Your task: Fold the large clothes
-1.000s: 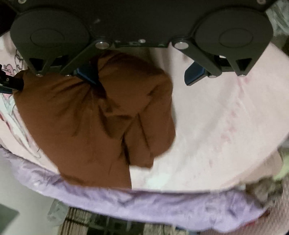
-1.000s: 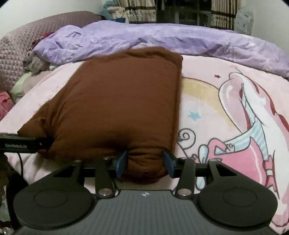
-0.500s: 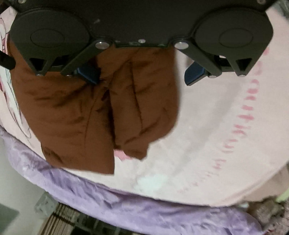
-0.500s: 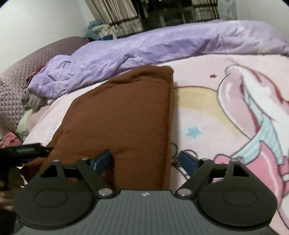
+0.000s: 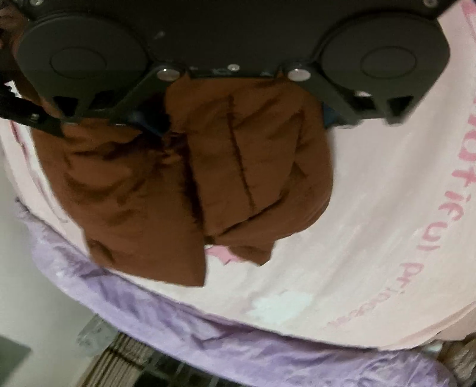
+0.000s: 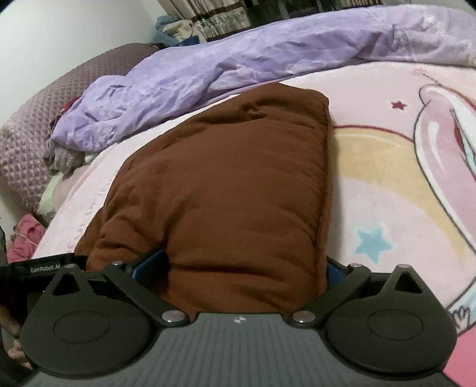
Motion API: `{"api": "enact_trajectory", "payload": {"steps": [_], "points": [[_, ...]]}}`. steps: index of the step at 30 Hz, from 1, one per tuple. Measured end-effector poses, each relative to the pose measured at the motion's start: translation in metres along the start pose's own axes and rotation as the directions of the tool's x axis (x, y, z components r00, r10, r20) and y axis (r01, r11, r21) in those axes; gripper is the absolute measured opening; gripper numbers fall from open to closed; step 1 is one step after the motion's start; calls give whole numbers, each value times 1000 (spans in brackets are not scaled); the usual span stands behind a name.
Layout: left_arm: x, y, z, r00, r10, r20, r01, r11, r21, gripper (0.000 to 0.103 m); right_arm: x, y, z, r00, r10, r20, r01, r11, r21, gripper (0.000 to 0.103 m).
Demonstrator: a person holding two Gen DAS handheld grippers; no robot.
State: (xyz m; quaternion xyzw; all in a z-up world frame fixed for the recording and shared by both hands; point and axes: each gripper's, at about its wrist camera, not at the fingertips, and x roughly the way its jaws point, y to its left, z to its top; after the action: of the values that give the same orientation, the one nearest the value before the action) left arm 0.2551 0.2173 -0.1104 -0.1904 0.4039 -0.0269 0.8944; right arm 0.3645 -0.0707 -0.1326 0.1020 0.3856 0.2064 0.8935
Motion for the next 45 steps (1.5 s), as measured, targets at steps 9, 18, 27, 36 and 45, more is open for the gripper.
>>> {"api": "enact_trajectory", "payload": {"steps": [9, 18, 27, 36, 45], "points": [[-41, 0, 7, 970, -201, 139, 210, 977, -47, 20, -51, 12, 31, 997, 31, 74, -26, 997, -72, 60], [-32, -97, 38, 915, -358, 187, 354, 933, 60, 20, -116, -51, 67, 977, -50, 208, 59, 998, -37, 61], [89, -158, 13, 953, -303, -6, 303, 951, 54, 83, -80, -190, 43, 988, -124, 94, 113, 987, 113, 90], [-19, -178, 28, 943, -107, 315, 120, 993, -22, 85, -159, -146, 33, 784, -367, 500, 354, 927, 126, 77], [82, -294, 4, 950, 45, 309, -166, 911, 378, 91, -39, -150, 56, 822, -442, 359, 403, 897, 181, 50]]}}
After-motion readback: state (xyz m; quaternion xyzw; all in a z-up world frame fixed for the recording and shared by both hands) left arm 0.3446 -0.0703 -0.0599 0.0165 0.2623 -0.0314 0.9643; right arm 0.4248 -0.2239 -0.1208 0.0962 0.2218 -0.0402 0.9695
